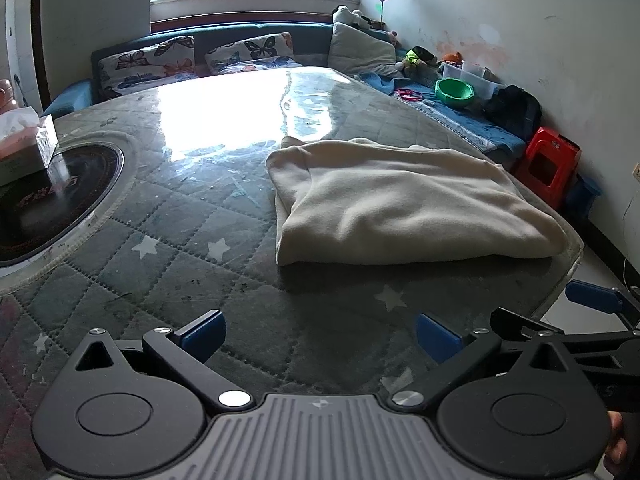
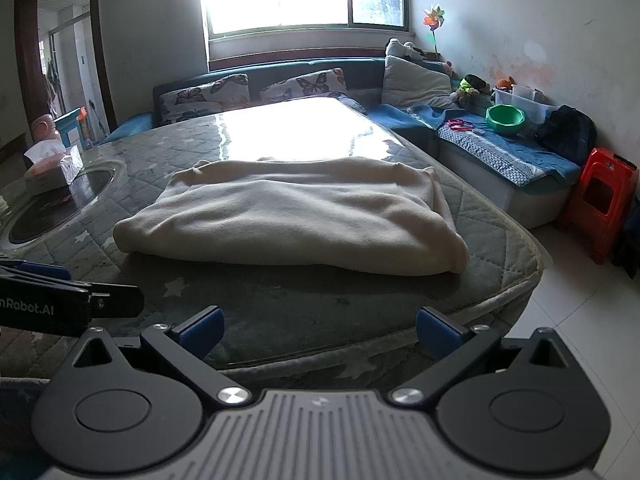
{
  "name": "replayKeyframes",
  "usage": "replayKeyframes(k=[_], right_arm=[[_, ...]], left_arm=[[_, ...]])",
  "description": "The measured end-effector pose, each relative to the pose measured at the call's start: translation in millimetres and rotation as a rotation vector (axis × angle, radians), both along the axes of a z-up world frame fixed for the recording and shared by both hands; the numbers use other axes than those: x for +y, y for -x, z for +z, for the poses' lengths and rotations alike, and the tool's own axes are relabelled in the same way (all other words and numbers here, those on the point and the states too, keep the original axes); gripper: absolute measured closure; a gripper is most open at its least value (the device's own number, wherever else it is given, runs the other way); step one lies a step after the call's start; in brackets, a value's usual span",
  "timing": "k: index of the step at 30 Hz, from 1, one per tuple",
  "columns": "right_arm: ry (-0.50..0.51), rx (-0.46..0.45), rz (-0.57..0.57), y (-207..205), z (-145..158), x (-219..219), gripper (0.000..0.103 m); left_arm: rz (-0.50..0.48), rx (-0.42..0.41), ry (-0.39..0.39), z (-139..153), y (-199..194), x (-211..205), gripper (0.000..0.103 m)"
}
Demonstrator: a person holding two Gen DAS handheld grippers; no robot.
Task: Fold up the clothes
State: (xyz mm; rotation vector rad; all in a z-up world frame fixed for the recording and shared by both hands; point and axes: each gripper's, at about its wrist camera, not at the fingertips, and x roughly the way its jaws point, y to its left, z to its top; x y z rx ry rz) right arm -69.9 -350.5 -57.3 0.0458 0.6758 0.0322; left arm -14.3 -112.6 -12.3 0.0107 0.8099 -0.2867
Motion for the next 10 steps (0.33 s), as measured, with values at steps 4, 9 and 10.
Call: replayKeyframes(k=[4,9,10], right_arm=[[0.0,0.0,-0.003,-0.6,0.2,-0.3,0.0],[0.001,-0.001,-0.004,-0.4,0.2,-0.4,0.0],[0.001,-0.001,-0.005,-0.4,0.3,-0.5,0.0]], left_arm=[[-0.001,-0.003,0.0,0.7,-0.1,-0.7,0.0],[-0.003,-0.009,-0.001,1.6,-0.1,-1.8,0.0],[-0.003,-0.011,-0.003,1.8,0.1,-2.2,0.0]])
